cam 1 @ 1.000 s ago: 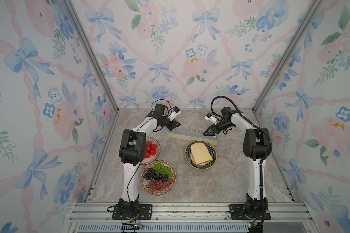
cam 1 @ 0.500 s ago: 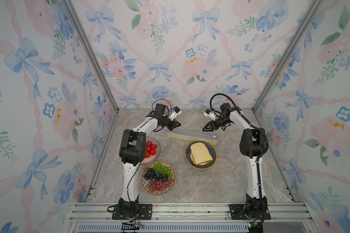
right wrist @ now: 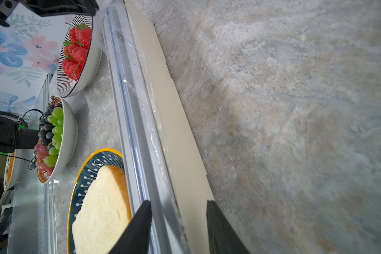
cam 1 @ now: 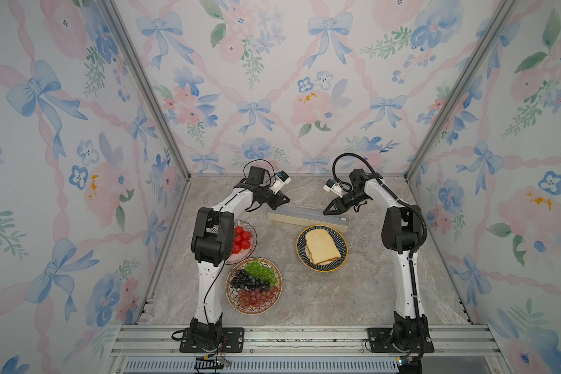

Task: Wrap the plate with plastic wrap
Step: Pull the plastic wrap from the plastic wrap cutting box.

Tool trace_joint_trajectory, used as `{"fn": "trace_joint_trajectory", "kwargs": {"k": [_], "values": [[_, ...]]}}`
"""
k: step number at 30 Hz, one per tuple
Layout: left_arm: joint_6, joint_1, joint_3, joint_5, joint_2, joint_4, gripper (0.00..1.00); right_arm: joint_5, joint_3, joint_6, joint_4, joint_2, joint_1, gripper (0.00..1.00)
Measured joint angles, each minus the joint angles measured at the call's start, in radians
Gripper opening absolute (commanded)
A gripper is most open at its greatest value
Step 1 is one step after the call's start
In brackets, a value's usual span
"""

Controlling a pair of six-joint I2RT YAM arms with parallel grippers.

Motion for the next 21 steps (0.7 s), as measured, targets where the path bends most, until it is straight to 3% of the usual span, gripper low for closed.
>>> {"fn": "trace_joint_trajectory", "kwargs": {"k": [8,15,21], "values": [[0.0,0.0,0.0,-0.001,0.0,0.0,0.0,-0.013,0.0,-0.006,-0.011,0.001,-0.002,0.0],[0.0,0.0,0.0,-0.007,0.0,0.0,0.0,-0.023,-0.001,-0.016,-0.013,-0.003,-0.001,0.0],[0.0,0.0,0.0,-0.005,-0.006,0.0,0.0,0.018,-0.095,0.005,0.052,-0.084,0.001,0.0]]}}
